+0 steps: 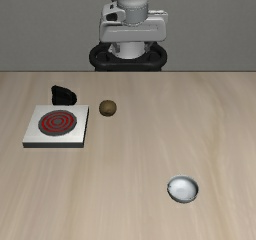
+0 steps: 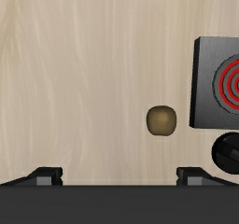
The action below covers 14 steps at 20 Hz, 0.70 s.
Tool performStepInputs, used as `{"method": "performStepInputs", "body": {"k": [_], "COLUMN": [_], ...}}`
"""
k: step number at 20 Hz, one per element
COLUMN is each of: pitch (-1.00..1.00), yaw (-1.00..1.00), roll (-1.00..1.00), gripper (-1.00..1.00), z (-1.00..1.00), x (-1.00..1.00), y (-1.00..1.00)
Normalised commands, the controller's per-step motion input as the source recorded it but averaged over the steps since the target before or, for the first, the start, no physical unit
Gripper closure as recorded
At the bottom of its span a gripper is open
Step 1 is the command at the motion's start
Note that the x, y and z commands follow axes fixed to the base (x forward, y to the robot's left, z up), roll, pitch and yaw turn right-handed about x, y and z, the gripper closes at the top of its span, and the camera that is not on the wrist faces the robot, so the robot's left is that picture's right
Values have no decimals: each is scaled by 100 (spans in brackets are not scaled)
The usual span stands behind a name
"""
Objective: Pick up the kiwi and place it on the white bowl with the stove turned on
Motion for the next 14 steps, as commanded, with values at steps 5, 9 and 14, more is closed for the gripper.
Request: {"method": "performStepInputs", "body": {"k": [5, 9, 14], "pitch": [0, 0, 0], "yaw": [0, 0, 0], "roll": [0, 0, 0], "gripper": [-100, -100, -100], "z": [0, 0, -100], "x": [0, 50, 0], "y": [-100, -50, 0]}}
